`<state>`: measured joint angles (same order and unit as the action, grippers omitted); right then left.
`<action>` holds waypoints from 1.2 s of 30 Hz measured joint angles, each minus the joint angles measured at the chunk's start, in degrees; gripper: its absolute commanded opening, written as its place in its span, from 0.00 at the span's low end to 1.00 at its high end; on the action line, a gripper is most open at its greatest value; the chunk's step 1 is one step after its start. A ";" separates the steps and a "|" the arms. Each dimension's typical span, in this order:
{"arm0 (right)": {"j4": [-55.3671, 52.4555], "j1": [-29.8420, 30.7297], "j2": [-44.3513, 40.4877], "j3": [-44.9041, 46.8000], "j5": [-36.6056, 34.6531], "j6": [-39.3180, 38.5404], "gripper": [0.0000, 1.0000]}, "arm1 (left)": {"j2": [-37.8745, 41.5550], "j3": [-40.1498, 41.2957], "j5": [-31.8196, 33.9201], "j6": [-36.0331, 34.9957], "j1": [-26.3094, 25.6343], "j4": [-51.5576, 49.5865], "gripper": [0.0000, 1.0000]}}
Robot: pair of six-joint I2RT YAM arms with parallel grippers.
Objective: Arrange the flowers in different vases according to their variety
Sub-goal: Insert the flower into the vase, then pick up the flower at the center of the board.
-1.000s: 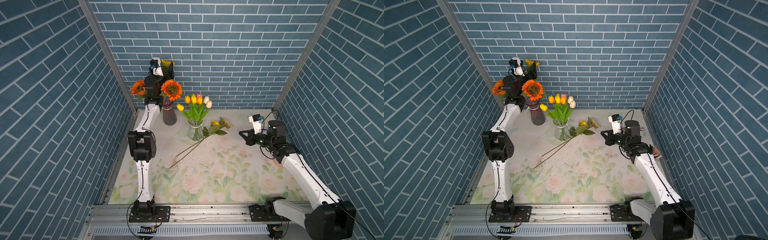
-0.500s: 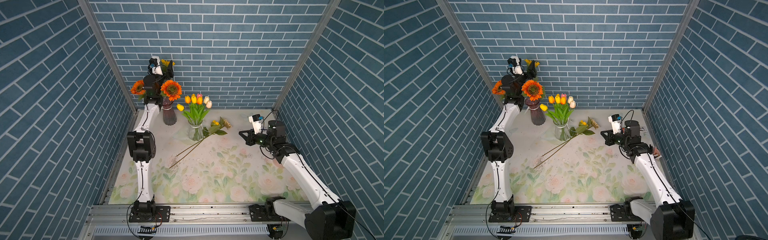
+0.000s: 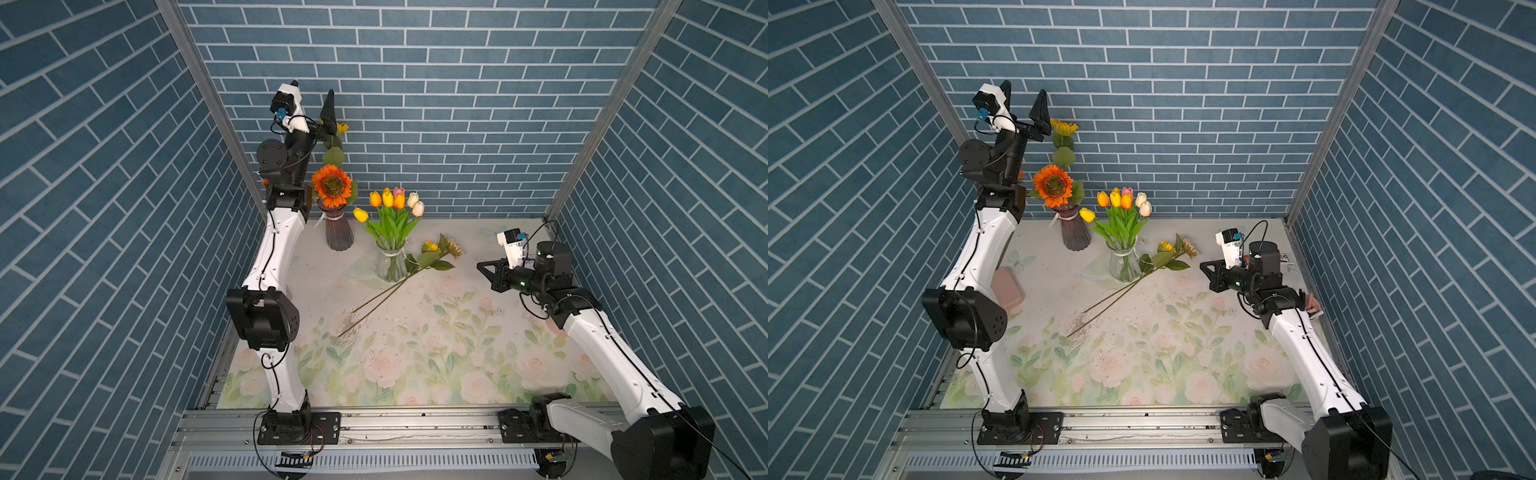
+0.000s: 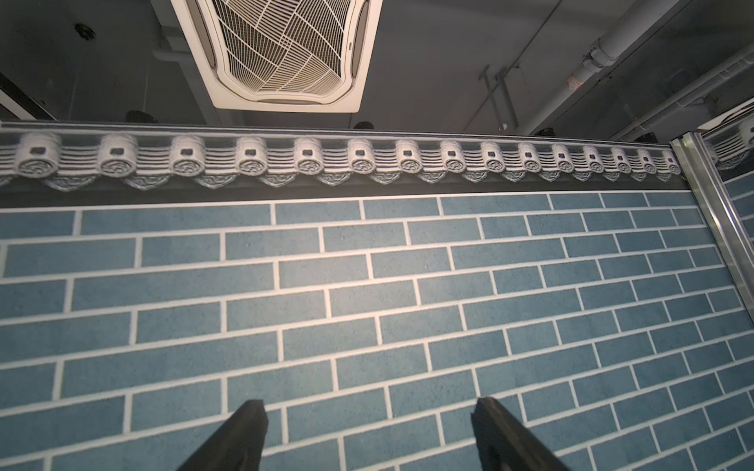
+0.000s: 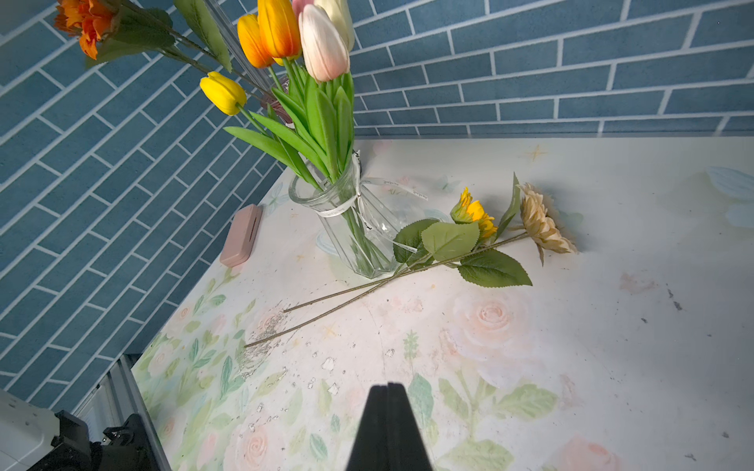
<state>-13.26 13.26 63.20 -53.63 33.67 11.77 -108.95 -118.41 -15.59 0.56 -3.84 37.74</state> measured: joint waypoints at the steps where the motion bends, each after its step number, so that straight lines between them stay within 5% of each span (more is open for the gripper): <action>1: 0.00 0.11 -0.33 0.00 0.00 0.02 0.00 | 2.01 2.10 0.04 -0.59 -0.02 0.02 0.85; 18: -2.62 0.63 -10.95 0.90 -8.87 4.04 0.00 | 50.14 32.70 -2.58 -2.38 -7.41 -26.82 0.87; 28: -4.44 0.63 -11.74 1.25 -12.94 6.47 0.00 | 46.99 52.46 3.10 -0.04 -29.59 -53.05 0.76; 36: -5.20 0.63 -11.74 1.64 -13.81 6.51 0.00 | 40.92 53.37 7.85 1.64 -41.33 -63.84 0.57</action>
<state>-18.46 13.89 51.46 -51.99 19.86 18.28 -68.03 -65.04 -7.75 2.20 -45.17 -26.11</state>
